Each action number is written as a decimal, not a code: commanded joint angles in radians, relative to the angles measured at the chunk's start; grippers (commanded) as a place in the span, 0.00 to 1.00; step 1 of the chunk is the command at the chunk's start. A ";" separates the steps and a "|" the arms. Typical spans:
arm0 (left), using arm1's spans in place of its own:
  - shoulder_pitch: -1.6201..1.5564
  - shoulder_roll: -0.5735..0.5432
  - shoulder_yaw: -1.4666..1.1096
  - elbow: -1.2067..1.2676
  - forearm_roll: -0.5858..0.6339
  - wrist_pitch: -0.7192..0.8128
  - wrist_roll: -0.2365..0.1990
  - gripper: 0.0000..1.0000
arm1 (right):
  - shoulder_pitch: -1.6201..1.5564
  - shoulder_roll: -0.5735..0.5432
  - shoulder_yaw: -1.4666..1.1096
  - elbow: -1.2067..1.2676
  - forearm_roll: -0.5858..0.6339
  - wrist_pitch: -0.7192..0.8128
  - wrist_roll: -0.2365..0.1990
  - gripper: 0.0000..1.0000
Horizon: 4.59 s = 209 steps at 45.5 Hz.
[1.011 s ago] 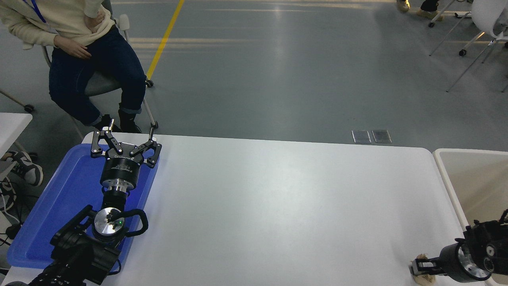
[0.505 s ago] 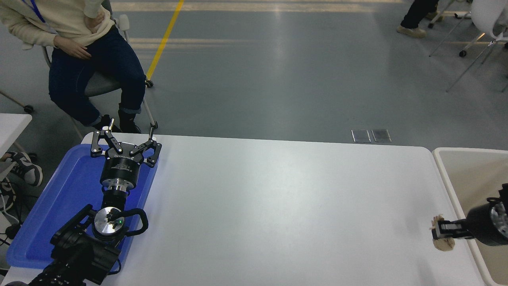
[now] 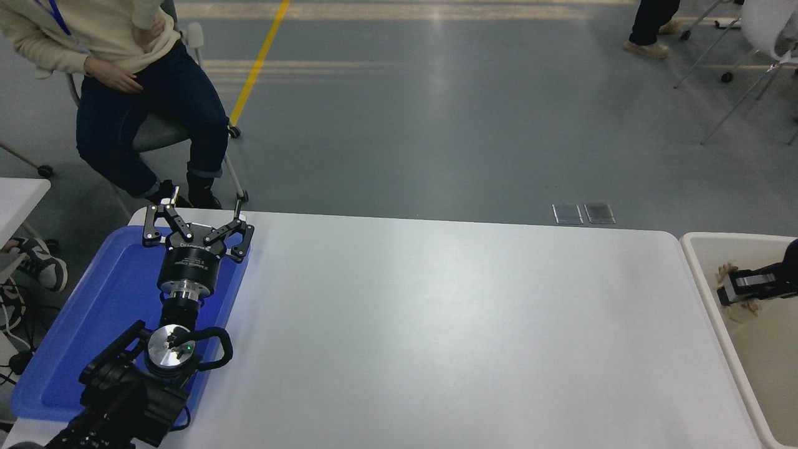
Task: Pick up paper ball place in dustbin
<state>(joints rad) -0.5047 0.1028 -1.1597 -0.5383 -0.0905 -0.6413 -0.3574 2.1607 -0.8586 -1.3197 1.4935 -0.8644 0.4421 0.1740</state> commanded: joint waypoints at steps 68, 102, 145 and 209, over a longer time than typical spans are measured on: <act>-0.001 0.000 0.000 0.000 0.000 0.000 0.000 1.00 | -0.976 -0.020 0.329 -1.007 -0.157 -0.186 0.111 0.00; -0.001 0.000 0.000 0.000 -0.002 0.005 0.000 1.00 | -1.475 0.277 0.408 -1.362 0.357 -0.276 0.050 0.00; -0.001 -0.002 0.000 0.000 -0.002 0.006 0.000 1.00 | -1.549 0.314 0.593 -1.352 0.360 -0.362 0.038 1.00; -0.001 -0.002 0.000 0.000 -0.002 0.006 0.000 1.00 | -1.437 0.058 1.702 -0.667 0.591 -0.350 0.042 1.00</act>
<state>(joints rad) -0.5067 0.1016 -1.1597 -0.5384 -0.0910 -0.6350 -0.3574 0.7384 -0.7857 0.2436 0.6818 -0.4587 0.0919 0.2163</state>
